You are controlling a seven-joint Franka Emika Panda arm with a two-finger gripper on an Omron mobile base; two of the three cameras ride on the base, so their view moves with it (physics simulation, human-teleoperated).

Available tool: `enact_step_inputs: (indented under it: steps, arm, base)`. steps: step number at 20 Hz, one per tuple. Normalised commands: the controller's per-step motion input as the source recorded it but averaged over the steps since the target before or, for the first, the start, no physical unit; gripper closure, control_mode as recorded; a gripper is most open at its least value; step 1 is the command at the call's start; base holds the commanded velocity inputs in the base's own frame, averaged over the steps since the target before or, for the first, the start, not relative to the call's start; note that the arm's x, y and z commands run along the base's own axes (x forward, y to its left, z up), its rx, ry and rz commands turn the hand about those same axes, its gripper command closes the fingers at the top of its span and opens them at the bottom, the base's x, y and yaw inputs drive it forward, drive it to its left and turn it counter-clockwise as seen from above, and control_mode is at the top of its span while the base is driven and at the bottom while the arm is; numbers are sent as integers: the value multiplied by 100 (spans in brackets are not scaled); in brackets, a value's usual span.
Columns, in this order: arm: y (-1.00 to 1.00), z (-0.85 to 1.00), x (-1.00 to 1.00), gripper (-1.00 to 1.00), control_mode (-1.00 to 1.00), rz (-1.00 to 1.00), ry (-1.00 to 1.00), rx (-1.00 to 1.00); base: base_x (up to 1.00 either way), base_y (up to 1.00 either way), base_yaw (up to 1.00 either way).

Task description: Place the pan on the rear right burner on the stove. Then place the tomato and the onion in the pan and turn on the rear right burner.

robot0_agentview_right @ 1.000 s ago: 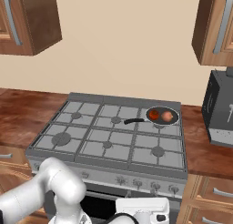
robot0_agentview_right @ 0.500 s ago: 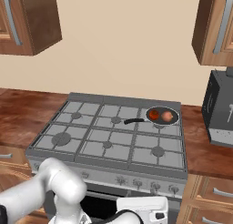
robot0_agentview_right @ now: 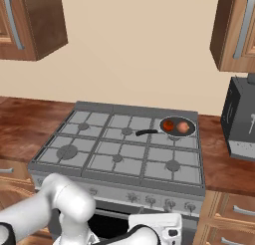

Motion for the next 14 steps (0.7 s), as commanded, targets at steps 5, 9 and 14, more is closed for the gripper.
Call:
enact_step_inputs:
  steps: [5, 9, 14]
  arm:
    - [-8, -29, 23, -100, -100, 0, 0, 0]
    - [-20, -28, 19, -100, -100, 0, 0, 0]
    - [-27, -29, 15, -100, -100, 0, 0, 0]
  base:
    - [0, 0, 0]
    - [0, 0, 0]
    - [0, 0, 0]
